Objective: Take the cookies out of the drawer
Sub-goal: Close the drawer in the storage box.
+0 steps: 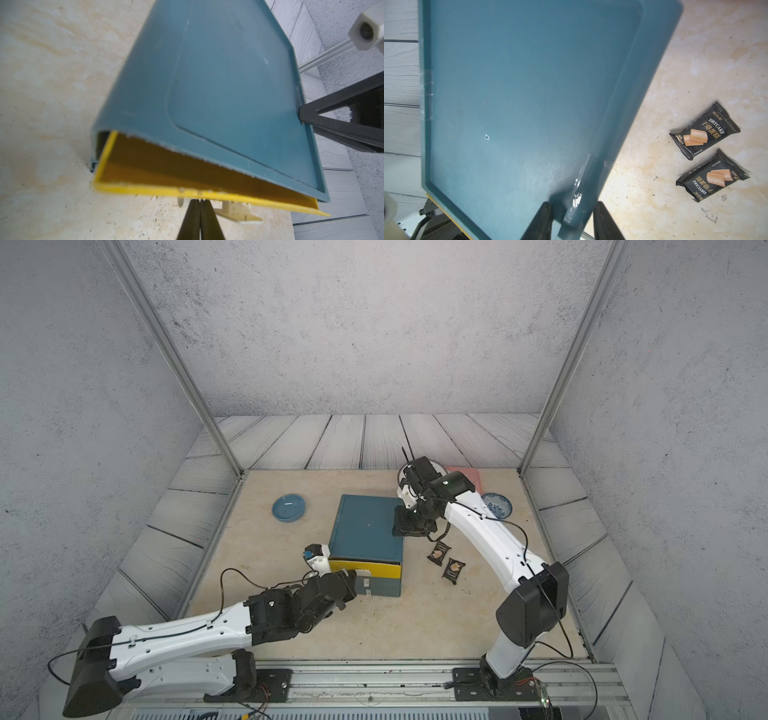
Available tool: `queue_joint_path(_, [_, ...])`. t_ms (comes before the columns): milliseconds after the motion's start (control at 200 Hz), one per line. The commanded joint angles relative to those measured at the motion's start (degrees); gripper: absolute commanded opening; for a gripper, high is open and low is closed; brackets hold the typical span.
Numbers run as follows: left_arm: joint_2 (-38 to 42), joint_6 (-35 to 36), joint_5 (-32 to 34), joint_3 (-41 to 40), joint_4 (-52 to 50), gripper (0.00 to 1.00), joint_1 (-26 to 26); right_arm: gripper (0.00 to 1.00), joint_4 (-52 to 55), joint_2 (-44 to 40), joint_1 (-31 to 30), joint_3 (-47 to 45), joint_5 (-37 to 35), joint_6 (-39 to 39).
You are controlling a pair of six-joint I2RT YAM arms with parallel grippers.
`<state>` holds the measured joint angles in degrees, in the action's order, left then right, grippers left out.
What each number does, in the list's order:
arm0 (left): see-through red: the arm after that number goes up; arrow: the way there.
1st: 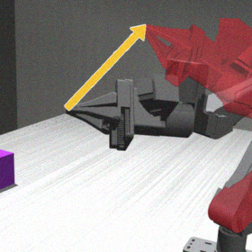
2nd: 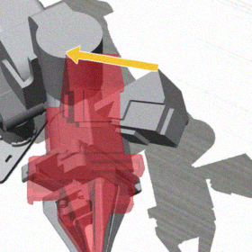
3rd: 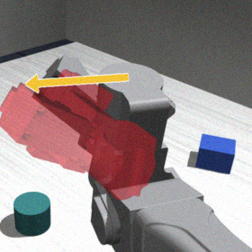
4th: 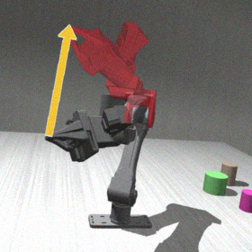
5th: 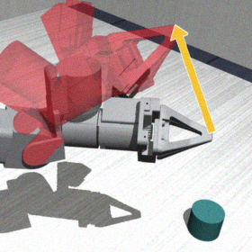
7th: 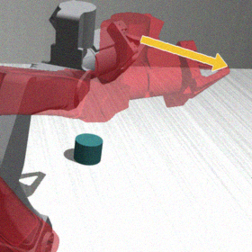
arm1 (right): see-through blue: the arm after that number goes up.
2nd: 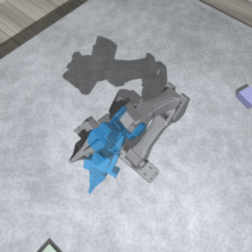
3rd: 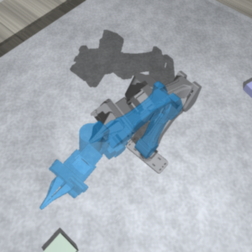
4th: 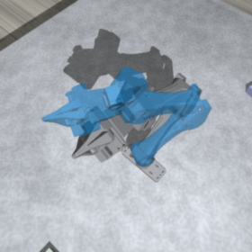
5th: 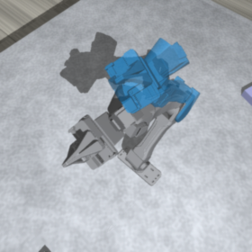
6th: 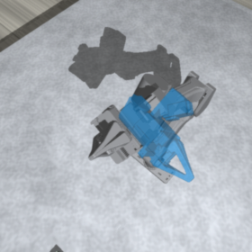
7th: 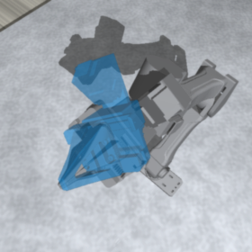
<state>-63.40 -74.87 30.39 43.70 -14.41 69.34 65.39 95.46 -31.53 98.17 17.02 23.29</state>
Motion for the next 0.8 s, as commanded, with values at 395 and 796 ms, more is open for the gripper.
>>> queue_joint_path(395, [8.70, -5.84, -3.01, -14.58, 16.29, 0.57, 5.54, 0.36, 4.14, 4.74, -1.15, -2.98, 0.77, -3.59])
queue_joint_path(796, [2.15, -12.09, 3.51, -24.81, 40.91, 0.64, 9.15, 0.36, 3.70, 5.11, -1.13, -3.81, 1.08, -4.17])
